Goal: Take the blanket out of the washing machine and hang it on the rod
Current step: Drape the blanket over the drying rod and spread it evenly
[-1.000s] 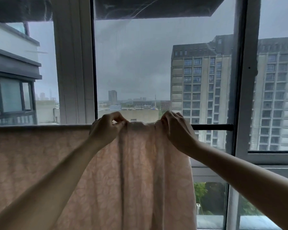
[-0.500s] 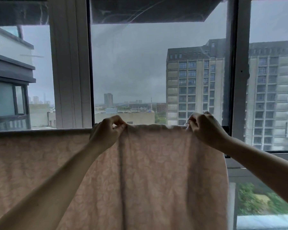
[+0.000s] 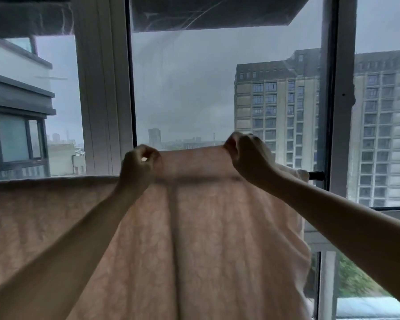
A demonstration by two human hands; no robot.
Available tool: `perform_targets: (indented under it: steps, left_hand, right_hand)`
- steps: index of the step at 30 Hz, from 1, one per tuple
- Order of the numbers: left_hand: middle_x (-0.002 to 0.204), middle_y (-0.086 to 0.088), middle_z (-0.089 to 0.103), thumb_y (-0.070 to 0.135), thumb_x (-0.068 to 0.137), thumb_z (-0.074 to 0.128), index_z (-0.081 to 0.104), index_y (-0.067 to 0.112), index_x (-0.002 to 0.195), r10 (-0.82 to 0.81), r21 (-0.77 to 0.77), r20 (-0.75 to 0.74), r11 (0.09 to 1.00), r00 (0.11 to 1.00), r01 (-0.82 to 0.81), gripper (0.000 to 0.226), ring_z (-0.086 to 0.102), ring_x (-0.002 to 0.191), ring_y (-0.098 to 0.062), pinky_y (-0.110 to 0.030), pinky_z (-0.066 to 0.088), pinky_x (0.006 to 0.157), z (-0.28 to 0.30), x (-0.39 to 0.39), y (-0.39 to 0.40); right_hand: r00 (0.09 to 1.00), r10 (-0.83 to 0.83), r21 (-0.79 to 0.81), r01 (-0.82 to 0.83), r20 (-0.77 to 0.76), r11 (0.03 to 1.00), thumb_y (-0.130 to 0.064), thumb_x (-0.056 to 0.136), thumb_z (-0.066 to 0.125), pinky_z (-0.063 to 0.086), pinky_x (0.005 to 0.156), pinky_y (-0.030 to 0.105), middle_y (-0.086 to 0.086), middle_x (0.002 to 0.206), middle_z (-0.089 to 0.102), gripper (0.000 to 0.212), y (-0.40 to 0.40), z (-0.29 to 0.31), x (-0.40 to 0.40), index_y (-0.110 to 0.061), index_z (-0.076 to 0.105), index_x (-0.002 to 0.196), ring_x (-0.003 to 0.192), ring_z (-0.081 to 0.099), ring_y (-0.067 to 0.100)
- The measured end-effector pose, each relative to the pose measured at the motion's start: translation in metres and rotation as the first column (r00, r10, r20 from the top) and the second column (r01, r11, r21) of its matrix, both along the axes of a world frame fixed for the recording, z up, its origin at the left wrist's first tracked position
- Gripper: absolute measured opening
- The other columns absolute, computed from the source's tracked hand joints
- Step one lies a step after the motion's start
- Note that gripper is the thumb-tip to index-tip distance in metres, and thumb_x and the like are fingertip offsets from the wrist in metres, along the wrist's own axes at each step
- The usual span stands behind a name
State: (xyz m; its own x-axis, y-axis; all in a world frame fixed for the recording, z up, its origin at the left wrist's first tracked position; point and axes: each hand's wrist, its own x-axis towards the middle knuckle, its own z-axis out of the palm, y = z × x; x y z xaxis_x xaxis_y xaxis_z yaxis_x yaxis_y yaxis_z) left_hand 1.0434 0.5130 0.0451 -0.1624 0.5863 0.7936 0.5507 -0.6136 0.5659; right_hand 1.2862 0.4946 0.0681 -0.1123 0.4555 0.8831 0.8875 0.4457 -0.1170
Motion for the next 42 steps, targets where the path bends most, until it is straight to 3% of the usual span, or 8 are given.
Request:
perform_targets:
  steps: [2,7,15,19,29,35,38,42]
  left_hand:
    - [0.086,-0.003,0.064,0.012,0.094,0.054,0.065,0.013,0.091,0.087,0.02,0.027,0.996,0.996,-0.087,0.011,0.06,0.087,-0.02,-0.028,0.047,0.078,0.002,-0.011,0.005]
    - [0.087,0.001,0.07,0.007,0.087,0.059,0.067,0.026,0.084,0.211,-0.036,-0.207,0.974,0.955,-0.223,0.021,0.066,0.087,-0.022,-0.036,0.054,0.084,-0.016,-0.025,0.004]
    - [0.1,0.001,0.069,0.007,0.085,0.059,0.072,0.019,0.098,0.005,0.091,-0.409,0.995,0.913,0.035,0.022,0.061,0.094,-0.018,-0.035,0.052,0.084,-0.021,0.047,-0.009]
    - [0.096,0.009,0.069,0.026,0.088,0.063,0.072,0.025,0.095,-0.039,0.109,-0.497,0.988,0.867,0.107,0.011,0.064,0.091,-0.015,-0.036,0.052,0.08,-0.024,0.087,-0.006]
    - [0.096,0.005,0.067,0.027,0.091,0.059,0.061,0.022,0.086,0.068,0.127,-0.439,0.992,0.896,-0.013,0.007,0.063,0.085,-0.022,-0.031,0.04,0.07,-0.016,0.103,-0.001]
    - [0.088,-0.01,0.071,0.023,0.086,0.061,0.064,0.019,0.083,0.185,0.054,-0.198,0.983,0.962,-0.178,0.006,0.066,0.086,-0.033,-0.04,0.052,0.076,-0.005,0.063,0.023]
    - [0.088,-0.008,0.072,0.024,0.084,0.057,0.065,0.023,0.084,0.224,-0.008,-0.249,0.972,0.942,-0.233,0.008,0.067,0.086,-0.033,-0.043,0.054,0.078,-0.012,0.054,0.022]
    - [0.098,0.0,0.072,0.005,0.081,0.058,0.069,0.023,0.093,0.114,0.104,-0.395,0.991,0.912,-0.079,0.024,0.063,0.095,-0.022,-0.038,0.052,0.085,-0.008,0.071,0.007]
  right_hand:
    - [0.997,0.081,-0.015,-0.081,-0.005,0.997,-0.022,0.095,0.054,0.054,0.073,0.048,0.011,0.087,0.069,0.013,0.005,0.004,-0.019,-0.012,0.062,0.092,0.078,0.065,0.029]
    - [0.963,0.214,-0.257,-0.167,0.166,0.952,-0.023,0.093,0.059,0.057,0.077,0.04,0.011,0.092,0.071,0.019,0.001,-0.019,-0.022,-0.007,0.066,0.096,0.081,0.067,0.021]
    - [0.988,0.015,-0.241,0.023,0.155,0.97,-0.003,0.091,0.054,0.056,0.084,0.031,0.011,0.103,0.07,0.018,-0.016,-0.026,0.062,-0.006,0.066,0.104,0.09,0.067,0.02]
    - [0.981,-0.114,-0.235,0.15,0.157,0.96,-0.019,0.093,0.058,0.057,0.079,0.036,0.008,0.097,0.069,0.014,-0.025,-0.035,0.102,-0.01,0.064,0.101,0.085,0.065,0.019]
    - [0.956,-0.203,-0.222,0.249,0.21,0.943,-0.017,0.096,0.05,0.051,0.078,0.039,0.007,0.085,0.061,0.014,-0.008,-0.024,0.099,-0.012,0.057,0.085,0.076,0.057,0.023]
    - [0.998,-0.036,-0.149,0.045,0.058,0.988,-0.012,0.091,0.057,0.054,0.078,0.044,0.008,0.09,0.069,0.008,0.012,-0.01,0.064,-0.013,0.065,0.091,0.084,0.064,0.025]
    - [0.994,0.049,-0.242,-0.023,0.101,0.97,-0.006,0.091,0.058,0.055,0.084,0.041,0.01,0.098,0.072,0.013,0.005,-0.021,0.064,-0.008,0.069,0.098,0.089,0.067,0.022]
    - [0.998,-0.053,-0.119,0.057,0.038,0.991,0.012,0.085,0.053,0.054,0.086,0.035,0.007,0.1,0.069,0.03,-0.008,-0.034,0.092,-0.008,0.066,0.102,0.091,0.063,0.018]
